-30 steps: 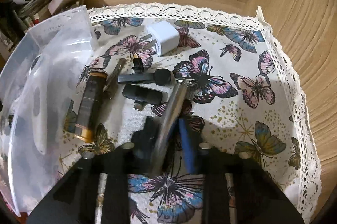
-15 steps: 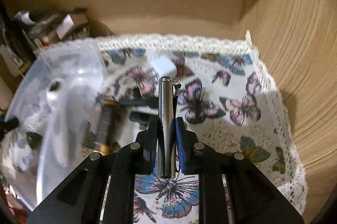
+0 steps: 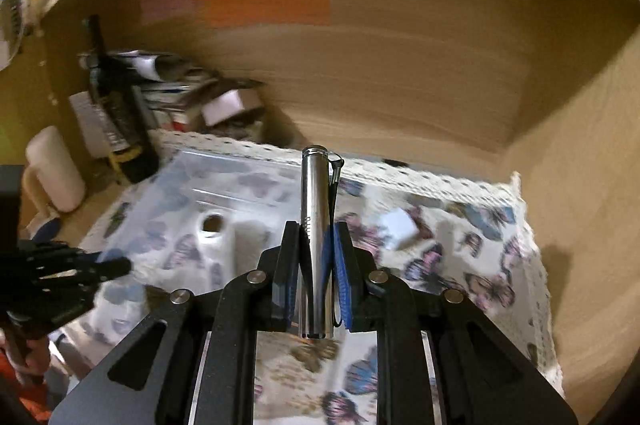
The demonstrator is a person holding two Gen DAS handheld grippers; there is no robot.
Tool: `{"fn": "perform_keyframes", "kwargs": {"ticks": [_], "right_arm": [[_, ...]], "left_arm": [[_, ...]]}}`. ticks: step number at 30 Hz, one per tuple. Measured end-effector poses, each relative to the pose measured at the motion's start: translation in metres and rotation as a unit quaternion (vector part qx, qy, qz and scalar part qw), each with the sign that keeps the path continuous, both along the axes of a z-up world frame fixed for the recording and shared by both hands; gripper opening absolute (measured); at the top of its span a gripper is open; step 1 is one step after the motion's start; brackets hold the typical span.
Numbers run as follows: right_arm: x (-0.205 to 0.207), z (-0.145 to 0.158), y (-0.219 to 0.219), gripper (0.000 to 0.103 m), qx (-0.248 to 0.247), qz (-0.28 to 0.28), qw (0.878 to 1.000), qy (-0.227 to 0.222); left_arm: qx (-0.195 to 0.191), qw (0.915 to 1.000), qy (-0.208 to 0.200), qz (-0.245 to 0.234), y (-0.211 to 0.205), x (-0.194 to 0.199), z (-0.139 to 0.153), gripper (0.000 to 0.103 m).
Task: Organize rigid objects
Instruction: 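Grasp the silver metal pen with the right tool and lift, then lower the silver pen into the clear box beside the white device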
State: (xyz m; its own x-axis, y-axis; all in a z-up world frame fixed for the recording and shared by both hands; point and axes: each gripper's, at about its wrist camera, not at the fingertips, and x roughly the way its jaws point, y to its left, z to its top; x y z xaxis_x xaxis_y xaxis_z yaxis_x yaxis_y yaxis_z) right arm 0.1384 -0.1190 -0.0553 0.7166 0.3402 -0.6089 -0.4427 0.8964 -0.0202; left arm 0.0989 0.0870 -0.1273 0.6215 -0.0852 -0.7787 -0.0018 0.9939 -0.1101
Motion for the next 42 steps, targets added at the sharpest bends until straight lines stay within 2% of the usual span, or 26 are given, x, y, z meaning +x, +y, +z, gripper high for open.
{"fn": "perform_keyframes", "kwargs": {"ticks": [5, 13, 19, 26, 33, 38, 42], "right_arm": [[-0.001, -0.012, 0.025, 0.015, 0.002, 0.039, 0.999, 0.022], [-0.006, -0.038, 0.062, 0.015, -0.035, 0.094, 0.993, 0.061], [-0.007, -0.053, 0.079, 0.015, -0.068, 0.123, 0.987, 0.082], [-0.004, -0.063, 0.087, 0.015, -0.075, 0.145, 0.98, 0.113], [-0.012, -0.059, 0.09, 0.015, -0.08, 0.159, 0.979, 0.1], [-0.014, -0.05, 0.083, 0.016, -0.069, 0.147, 0.983, 0.089], [-0.011, -0.034, 0.069, 0.023, -0.046, 0.122, 0.989, 0.069]], "left_arm": [[-0.001, 1.0, 0.0, 0.001, 0.0, 0.0, 0.0, 0.011], [-0.001, 1.0, 0.0, 0.0, 0.001, 0.0, 0.0, 0.011], [-0.003, 1.0, 0.0, 0.002, 0.0, 0.0, 0.0, 0.011], [-0.003, 1.0, 0.0, 0.002, 0.0, 0.0, 0.0, 0.011], [-0.003, 1.0, 0.0, 0.002, 0.0, 0.0, 0.0, 0.012], [-0.003, 1.0, 0.0, 0.002, -0.001, 0.0, 0.0, 0.011], [-0.003, 1.0, 0.0, 0.002, 0.0, 0.0, 0.0, 0.012]]}}
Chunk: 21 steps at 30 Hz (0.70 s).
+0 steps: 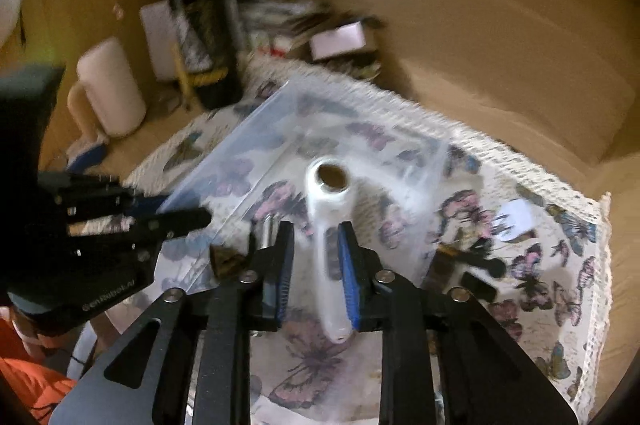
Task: Organize rigid objects
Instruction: 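Lower the silver pen into the clear box beside the white device, then grasp the brown-and-gold bottle with the right tool and lift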
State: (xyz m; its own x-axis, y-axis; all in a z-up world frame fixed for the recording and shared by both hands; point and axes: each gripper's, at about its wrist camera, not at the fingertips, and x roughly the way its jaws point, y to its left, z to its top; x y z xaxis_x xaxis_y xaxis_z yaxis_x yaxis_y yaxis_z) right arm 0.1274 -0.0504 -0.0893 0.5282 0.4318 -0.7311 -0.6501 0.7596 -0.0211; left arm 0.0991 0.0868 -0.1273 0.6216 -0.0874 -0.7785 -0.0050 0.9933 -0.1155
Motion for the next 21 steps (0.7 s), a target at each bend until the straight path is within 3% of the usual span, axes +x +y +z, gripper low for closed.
{"fn": "perform_keyframes", "kwargs": {"ticks": [8, 15, 21], "right_arm": [[0.022, 0.022, -0.047, 0.03, 0.023, -0.08, 0.996, -0.028], [0.056, -0.01, -0.073, 0.03, 0.003, -0.131, 0.991, 0.017], [0.065, -0.044, -0.077, 0.03, -0.012, -0.127, 0.989, 0.068]], "left_arm": [[0.0, 1.0, 0.0, 0.0, -0.001, 0.0, 0.0, 0.012], [0.0, 1.0, 0.0, 0.001, -0.001, 0.0, 0.0, 0.012], [0.002, 1.0, 0.002, 0.001, -0.001, 0.0, 0.0, 0.012]]}}
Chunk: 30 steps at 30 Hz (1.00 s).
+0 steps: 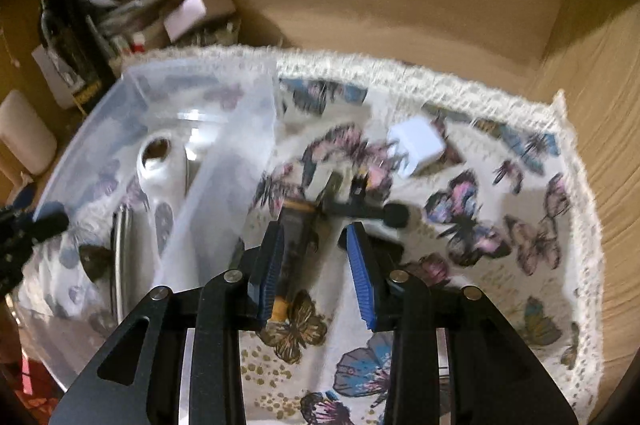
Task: Organize rigid objects
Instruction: 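Grasp the brown-and-gold bottle with the right tool and lift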
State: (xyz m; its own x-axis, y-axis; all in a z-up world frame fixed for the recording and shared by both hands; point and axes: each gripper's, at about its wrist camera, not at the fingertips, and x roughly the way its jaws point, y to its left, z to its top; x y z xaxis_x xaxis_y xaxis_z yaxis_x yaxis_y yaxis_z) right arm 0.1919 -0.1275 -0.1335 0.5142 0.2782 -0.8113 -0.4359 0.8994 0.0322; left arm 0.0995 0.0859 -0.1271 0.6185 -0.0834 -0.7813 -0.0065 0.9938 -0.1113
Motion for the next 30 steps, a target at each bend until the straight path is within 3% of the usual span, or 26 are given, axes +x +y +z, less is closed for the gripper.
{"fn": "perform_keyframes", "kwargs": {"ticks": [5, 10, 22, 26, 30], "right_arm": [[-0.003, -0.015, 0.005, 0.03, -0.006, 0.015, 1.0, 0.017], [-0.002, -0.02, -0.002, 0.03, 0.02, 0.018, 0.999, 0.03], [-0.002, -0.018, -0.021, 0.03, -0.007, -0.009, 1.0, 0.014], [-0.001, -0.02, -0.021, 0.03, 0.0, 0.004, 1.0, 0.026], [-0.002, -0.026, -0.006, 0.03, -0.024, 0.019, 0.999, 0.02]], "left_arm": [[0.001, 1.0, 0.0, 0.0, 0.0, 0.0, 0.0, 0.012], [0.003, 1.0, 0.002, 0.0, 0.001, -0.001, 0.0, 0.012], [0.003, 1.0, 0.001, 0.0, -0.001, 0.001, -0.002, 0.012], [0.003, 1.0, 0.001, 0.0, -0.001, 0.001, -0.003, 0.012], [0.003, 1.0, 0.001, 0.0, 0.0, 0.001, -0.003, 0.012]]}}
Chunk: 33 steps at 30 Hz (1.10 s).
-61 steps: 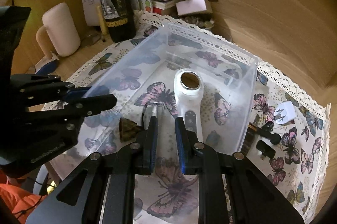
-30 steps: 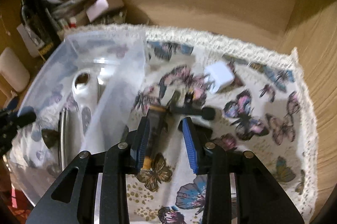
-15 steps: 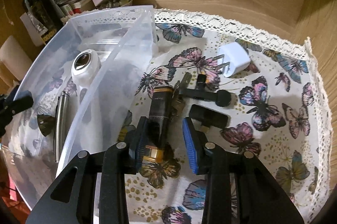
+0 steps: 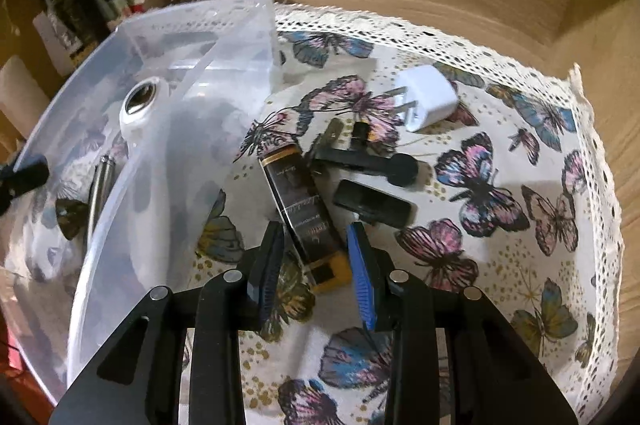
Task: Organize rigid objects
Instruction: 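Grasp the brown-and-gold bottle with the right tool and lift, then lower the brown bottle into the clear box and open the right tool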
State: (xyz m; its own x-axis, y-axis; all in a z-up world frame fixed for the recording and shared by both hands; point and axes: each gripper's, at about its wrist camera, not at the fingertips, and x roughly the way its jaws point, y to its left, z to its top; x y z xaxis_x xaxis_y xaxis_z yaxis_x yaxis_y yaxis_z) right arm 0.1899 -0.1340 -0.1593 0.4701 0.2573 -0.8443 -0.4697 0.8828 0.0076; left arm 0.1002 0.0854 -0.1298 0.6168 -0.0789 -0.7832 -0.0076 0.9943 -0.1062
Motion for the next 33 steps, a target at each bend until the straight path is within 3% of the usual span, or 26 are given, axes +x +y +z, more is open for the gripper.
{"fn": "perform_keyframes", "kwargs": {"ticks": [9, 18, 26, 33], "right_arm": [[0.002, 0.004, 0.002, 0.022, 0.012, -0.009, 1.0, -0.014], [-0.018, 0.045, -0.008, 0.021, 0.062, -0.023, 0.996, -0.065], [-0.042, 0.084, 0.011, 0.021, 0.085, 0.01, 0.989, -0.118], [-0.056, 0.09, 0.044, 0.021, 0.083, 0.059, 0.987, -0.126]], "left_arm": [[0.0, 1.0, 0.0, -0.001, 0.0, 0.0, 0.0, 0.012], [0.0, 1.0, 0.0, -0.001, 0.0, -0.001, 0.0, 0.012], [0.0, 1.0, 0.0, 0.0, -0.001, 0.0, 0.0, 0.012], [0.001, 1.0, 0.0, 0.0, -0.001, 0.0, 0.0, 0.012]]}}
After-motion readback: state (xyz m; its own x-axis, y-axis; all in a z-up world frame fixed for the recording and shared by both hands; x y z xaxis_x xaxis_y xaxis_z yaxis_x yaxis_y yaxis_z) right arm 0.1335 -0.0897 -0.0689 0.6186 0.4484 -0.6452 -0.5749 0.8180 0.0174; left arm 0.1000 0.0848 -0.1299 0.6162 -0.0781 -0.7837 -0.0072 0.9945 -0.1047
